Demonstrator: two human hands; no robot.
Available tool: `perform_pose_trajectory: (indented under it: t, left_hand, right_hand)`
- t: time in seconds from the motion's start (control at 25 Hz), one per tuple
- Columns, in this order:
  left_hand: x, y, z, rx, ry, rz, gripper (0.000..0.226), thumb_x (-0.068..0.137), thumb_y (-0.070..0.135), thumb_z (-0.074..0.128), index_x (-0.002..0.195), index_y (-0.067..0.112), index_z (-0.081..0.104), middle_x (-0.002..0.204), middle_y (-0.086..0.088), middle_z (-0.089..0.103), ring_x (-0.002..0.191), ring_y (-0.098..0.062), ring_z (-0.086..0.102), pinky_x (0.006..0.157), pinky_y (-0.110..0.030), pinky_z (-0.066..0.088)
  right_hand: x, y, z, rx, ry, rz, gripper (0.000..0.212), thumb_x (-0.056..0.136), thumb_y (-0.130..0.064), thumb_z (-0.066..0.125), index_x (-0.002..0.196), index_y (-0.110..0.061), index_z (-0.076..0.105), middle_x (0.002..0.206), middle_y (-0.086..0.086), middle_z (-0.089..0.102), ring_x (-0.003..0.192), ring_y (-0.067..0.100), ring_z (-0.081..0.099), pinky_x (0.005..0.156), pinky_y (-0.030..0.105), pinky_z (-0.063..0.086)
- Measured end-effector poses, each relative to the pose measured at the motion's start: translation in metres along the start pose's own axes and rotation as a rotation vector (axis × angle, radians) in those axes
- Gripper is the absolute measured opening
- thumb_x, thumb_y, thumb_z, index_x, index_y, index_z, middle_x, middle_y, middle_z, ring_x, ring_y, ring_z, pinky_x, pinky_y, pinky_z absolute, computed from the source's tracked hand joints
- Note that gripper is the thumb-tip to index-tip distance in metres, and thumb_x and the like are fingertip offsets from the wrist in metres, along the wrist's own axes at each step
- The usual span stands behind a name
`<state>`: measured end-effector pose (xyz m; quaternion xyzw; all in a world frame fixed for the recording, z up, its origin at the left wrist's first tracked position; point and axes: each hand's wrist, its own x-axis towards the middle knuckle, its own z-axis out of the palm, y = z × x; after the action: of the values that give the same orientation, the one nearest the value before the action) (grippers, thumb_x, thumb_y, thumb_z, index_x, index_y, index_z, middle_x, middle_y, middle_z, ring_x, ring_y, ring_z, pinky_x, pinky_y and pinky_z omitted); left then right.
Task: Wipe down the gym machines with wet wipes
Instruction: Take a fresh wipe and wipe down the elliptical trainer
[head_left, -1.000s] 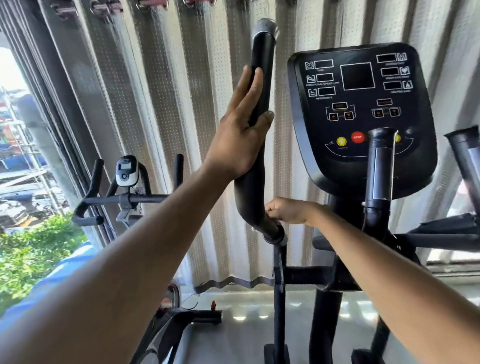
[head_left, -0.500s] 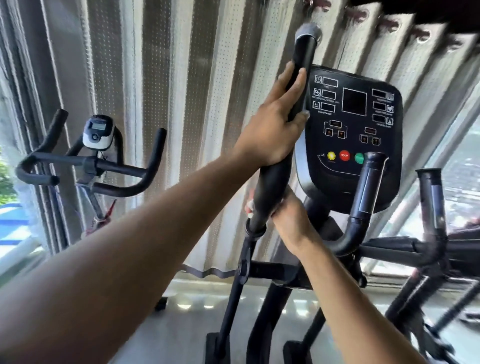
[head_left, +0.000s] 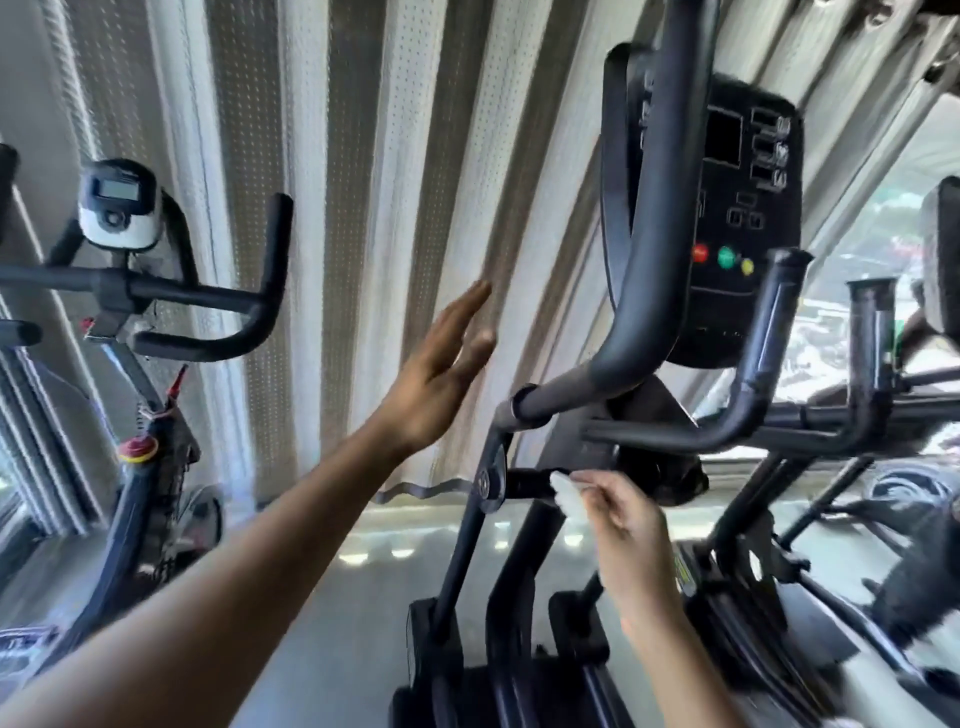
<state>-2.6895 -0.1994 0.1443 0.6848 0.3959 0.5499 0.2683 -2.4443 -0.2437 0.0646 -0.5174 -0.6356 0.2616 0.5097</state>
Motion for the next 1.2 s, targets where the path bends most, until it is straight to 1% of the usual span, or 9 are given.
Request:
perform_pose_trajectory:
  t: [0.16,0.28,0.44,0.56,0.64,0.76,0.88,1.08,1.2]
  left_hand:
    - [-0.044,-0.096,0.016,-0.046,-0.072,-0.161,0.057,0.103,0.038,0.055,0.155,0.046,0.036,0.161,0.025,0.035,0.151,0.003,0.027,0.127,-0.045,0.024]
    - [-0.046,-0.134,0.022,-0.059,-0.081,-0.209,0.061,0.099,0.028,0.056,0.156,0.041,0.038,0.161,0.021,0.037,0.151,0.001,0.029,0.127,-0.048,0.026]
    - [-0.024,-0.166,0.015,0.023,-0.142,-0.197,0.058,0.105,0.020,0.055,0.158,0.033,0.037,0.162,0.015,0.039,0.151,-0.001,0.030,0.126,-0.047,0.029]
    - [0.007,-0.183,0.008,0.000,-0.171,-0.178,0.048,0.109,0.034,0.046,0.157,0.032,0.040,0.158,0.015,0.044,0.147,0.002,0.035,0.122,-0.042,0.035]
    - [0.024,-0.189,0.009,-0.005,-0.190,-0.160,0.048,0.110,0.038,0.041,0.157,0.031,0.040,0.158,0.014,0.044,0.147,0.004,0.034,0.123,-0.036,0.032]
    - [0.047,-0.201,0.017,-0.011,-0.262,-0.122,0.048,0.110,0.040,0.039,0.158,0.033,0.038,0.160,0.017,0.041,0.149,0.003,0.031,0.121,-0.039,0.033]
    - [0.083,-0.211,0.029,0.048,-0.326,0.025,0.047,0.112,0.035,0.041,0.158,0.027,0.040,0.160,0.009,0.043,0.149,-0.002,0.034,0.123,-0.040,0.032]
    - [0.168,-0.219,0.053,0.146,-0.419,0.526,0.048,0.111,0.018,0.038,0.156,0.005,0.039,0.164,-0.006,0.037,0.154,-0.017,0.032,0.124,-0.039,0.032]
    - [0.204,-0.249,0.072,0.048,-0.642,0.697,0.049,0.108,0.011,0.038,0.155,-0.002,0.037,0.164,-0.013,0.035,0.154,-0.024,0.031,0.124,-0.049,0.032]
  right_hand:
    - [-0.027,0.023,0.029,-0.105,-0.085,0.035,0.028,0.099,-0.002,0.060,0.112,-0.024,0.071,0.106,-0.018,0.073,0.102,0.006,0.070,0.089,0.042,0.060]
    - [-0.024,0.028,0.054,-0.191,-0.119,-0.062,0.033,0.097,0.002,0.059,0.115,-0.023,0.072,0.113,-0.014,0.069,0.107,0.004,0.066,0.093,0.035,0.057]
    - [0.005,0.023,0.095,-0.168,-0.150,-0.222,0.034,0.094,0.011,0.054,0.107,-0.011,0.076,0.107,-0.005,0.064,0.100,0.010,0.066,0.084,0.025,0.055]
    - [0.037,0.018,0.118,-0.138,-0.084,-0.304,0.029,0.095,0.006,0.055,0.106,-0.011,0.076,0.106,-0.009,0.060,0.099,0.013,0.066,0.078,0.034,0.059]
    - [0.057,0.023,0.126,-0.124,-0.062,-0.274,0.025,0.096,-0.002,0.060,0.113,-0.013,0.075,0.109,-0.010,0.057,0.101,0.015,0.066,0.079,0.040,0.061]
    - [0.069,0.025,0.132,-0.099,-0.075,-0.227,0.025,0.097,-0.008,0.061,0.118,-0.013,0.075,0.111,-0.010,0.057,0.103,0.019,0.066,0.082,0.043,0.061]
    - [0.084,0.017,0.134,-0.183,-0.056,-0.270,0.020,0.096,-0.007,0.063,0.111,-0.014,0.075,0.107,-0.016,0.058,0.099,0.010,0.065,0.082,0.035,0.058]
    - [0.102,0.018,0.152,-0.407,0.112,-0.178,0.015,0.099,-0.010,0.063,0.109,-0.013,0.073,0.099,-0.006,0.058,0.085,0.007,0.061,0.074,0.020,0.051]
    - [0.121,0.033,0.185,-0.429,0.302,-0.004,0.015,0.102,-0.015,0.062,0.113,-0.014,0.072,0.103,-0.004,0.060,0.092,0.009,0.063,0.081,0.026,0.054]
